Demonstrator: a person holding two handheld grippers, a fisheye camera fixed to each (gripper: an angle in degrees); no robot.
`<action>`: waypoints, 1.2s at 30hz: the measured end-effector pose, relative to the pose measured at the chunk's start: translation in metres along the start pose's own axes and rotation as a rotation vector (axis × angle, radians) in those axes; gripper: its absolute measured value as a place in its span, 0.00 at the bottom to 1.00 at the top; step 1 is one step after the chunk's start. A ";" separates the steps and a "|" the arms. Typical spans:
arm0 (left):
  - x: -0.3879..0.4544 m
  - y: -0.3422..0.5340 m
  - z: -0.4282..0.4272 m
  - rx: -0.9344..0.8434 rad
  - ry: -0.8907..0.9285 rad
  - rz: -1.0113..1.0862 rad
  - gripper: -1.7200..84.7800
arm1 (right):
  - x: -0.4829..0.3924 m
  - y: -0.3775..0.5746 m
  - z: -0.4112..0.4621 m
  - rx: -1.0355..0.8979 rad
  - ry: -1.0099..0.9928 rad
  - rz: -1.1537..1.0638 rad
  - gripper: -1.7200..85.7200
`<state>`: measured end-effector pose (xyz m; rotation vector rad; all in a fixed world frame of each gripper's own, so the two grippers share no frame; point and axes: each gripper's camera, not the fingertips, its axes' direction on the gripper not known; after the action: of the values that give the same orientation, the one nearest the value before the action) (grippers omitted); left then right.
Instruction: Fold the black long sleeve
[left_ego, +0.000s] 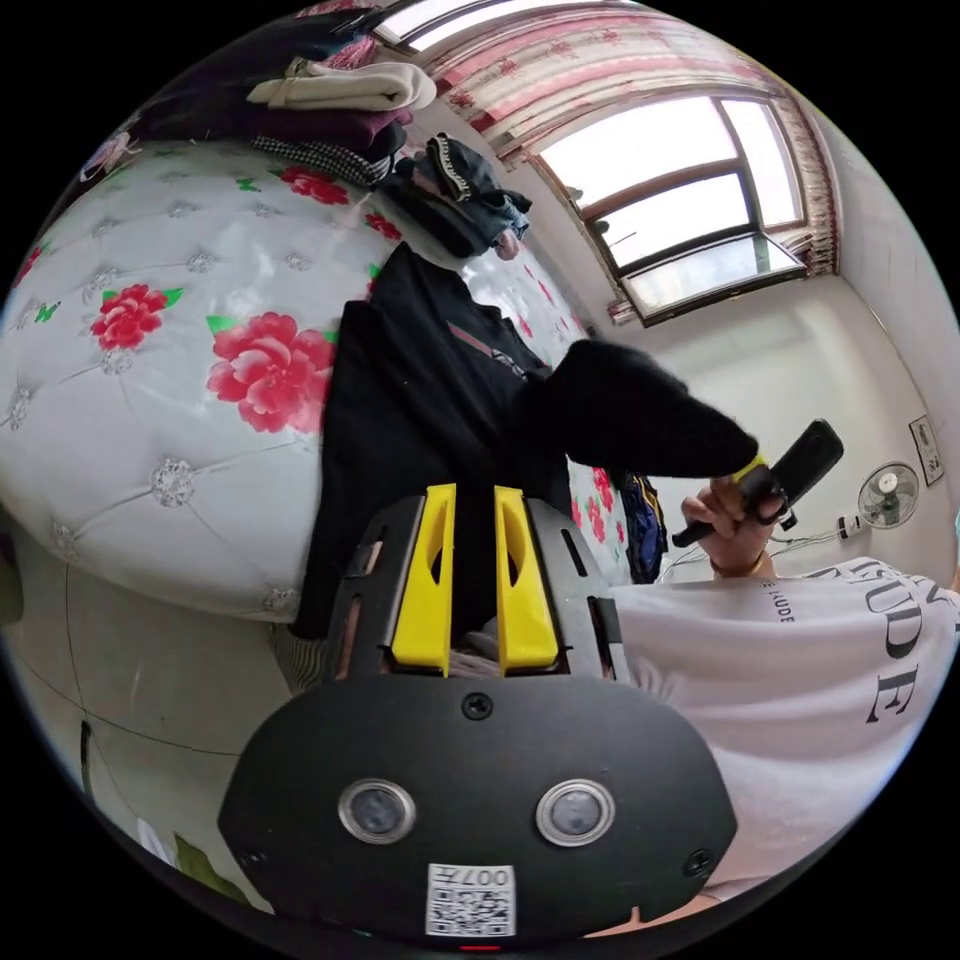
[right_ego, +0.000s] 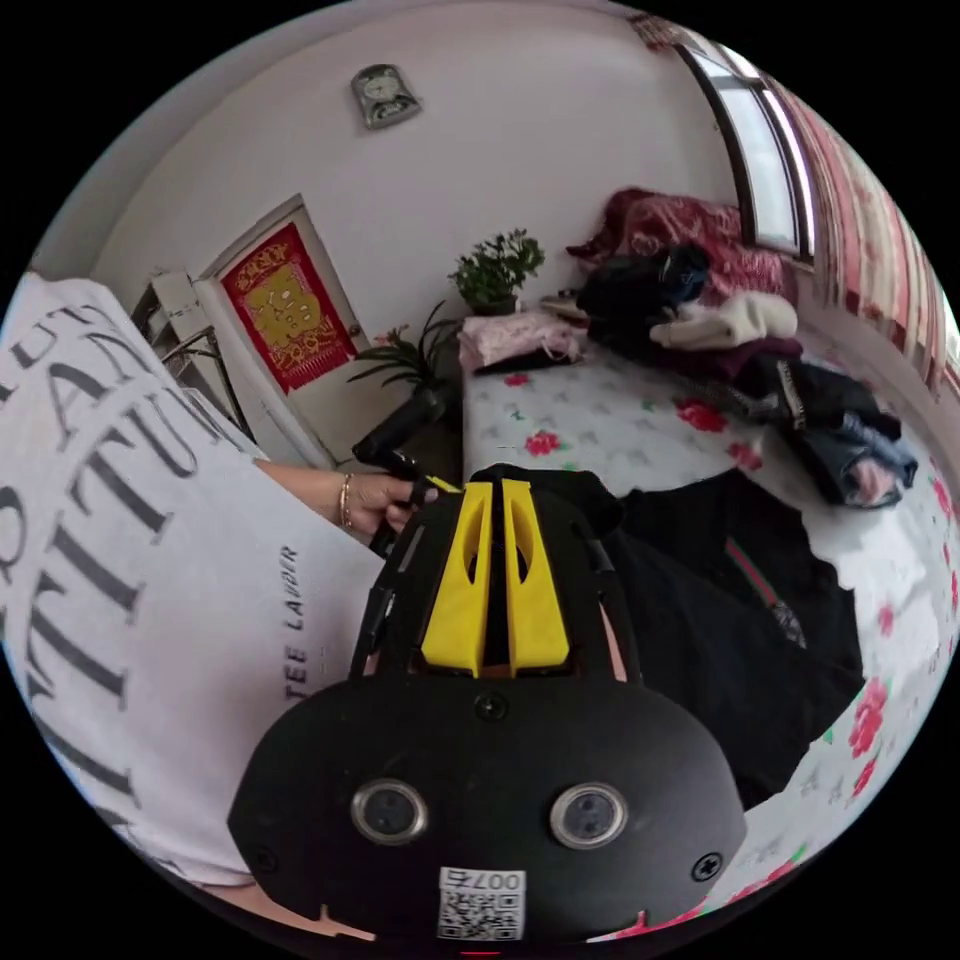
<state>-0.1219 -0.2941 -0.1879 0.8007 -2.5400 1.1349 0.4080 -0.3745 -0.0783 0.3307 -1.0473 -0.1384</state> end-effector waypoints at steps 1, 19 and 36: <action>-0.007 0.003 0.003 -0.023 -0.014 -0.021 0.09 | 0.009 0.007 0.018 -0.062 -0.022 0.045 0.02; 0.014 -0.003 0.064 -0.106 -0.126 -0.085 0.18 | 0.261 0.189 -0.129 0.042 0.442 0.865 0.05; 0.001 0.019 0.069 -0.187 -0.704 -0.241 0.08 | 0.296 0.135 -0.105 -0.065 0.561 0.682 0.02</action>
<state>-0.1341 -0.3356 -0.2456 1.6259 -2.8939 0.5848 0.6401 -0.3060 0.1632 -0.0641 -0.5492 0.5084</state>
